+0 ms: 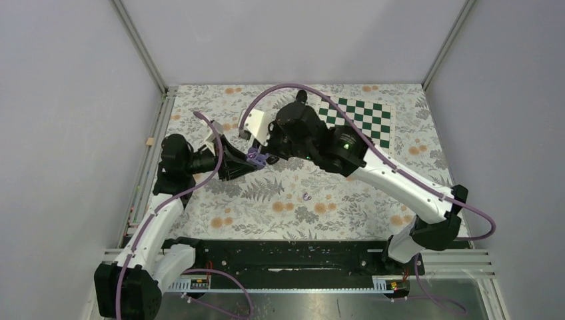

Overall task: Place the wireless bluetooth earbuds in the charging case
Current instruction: Insert the left earbud into the left side groove of the charging case.

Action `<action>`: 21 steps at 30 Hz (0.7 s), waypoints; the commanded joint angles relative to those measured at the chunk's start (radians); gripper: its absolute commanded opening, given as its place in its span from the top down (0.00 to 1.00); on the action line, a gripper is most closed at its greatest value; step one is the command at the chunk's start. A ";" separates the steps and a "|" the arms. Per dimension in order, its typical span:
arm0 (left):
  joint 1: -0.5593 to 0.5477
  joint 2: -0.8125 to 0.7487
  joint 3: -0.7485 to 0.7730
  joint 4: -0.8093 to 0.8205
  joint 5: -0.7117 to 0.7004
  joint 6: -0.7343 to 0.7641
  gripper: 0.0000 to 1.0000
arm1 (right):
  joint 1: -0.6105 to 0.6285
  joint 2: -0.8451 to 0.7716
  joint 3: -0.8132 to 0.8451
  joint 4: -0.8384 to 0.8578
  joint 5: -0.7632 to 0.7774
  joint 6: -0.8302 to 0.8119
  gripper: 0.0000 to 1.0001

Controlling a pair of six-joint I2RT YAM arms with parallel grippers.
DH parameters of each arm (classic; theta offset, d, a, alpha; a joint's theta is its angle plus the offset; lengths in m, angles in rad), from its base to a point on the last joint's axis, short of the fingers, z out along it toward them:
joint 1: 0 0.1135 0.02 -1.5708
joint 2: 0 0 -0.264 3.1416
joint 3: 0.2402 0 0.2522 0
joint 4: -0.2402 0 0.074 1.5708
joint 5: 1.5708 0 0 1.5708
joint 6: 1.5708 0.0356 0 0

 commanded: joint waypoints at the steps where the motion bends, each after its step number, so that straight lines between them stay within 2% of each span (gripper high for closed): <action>1: -0.003 0.002 -0.057 0.380 0.118 -0.151 1.00 | -0.076 -0.094 0.008 -0.006 -0.161 0.147 0.59; 4: -0.007 0.015 -0.058 0.555 0.173 -0.248 1.00 | -0.177 -0.179 -0.065 0.067 -0.335 0.322 0.30; 7: -0.029 0.019 -0.011 0.592 0.240 -0.231 1.00 | -0.214 -0.235 -0.164 0.093 -0.464 0.378 0.10; 13: -0.037 -0.016 0.018 0.448 0.245 -0.083 1.00 | -0.219 -0.200 -0.170 0.114 -0.583 0.495 0.08; 19: -0.039 -0.055 0.085 0.035 0.222 0.241 1.00 | -0.218 -0.138 -0.126 0.162 -0.646 0.598 0.07; 21: -0.039 -0.066 0.099 -0.045 0.224 0.309 1.00 | -0.217 -0.114 -0.112 0.163 -0.663 0.607 0.07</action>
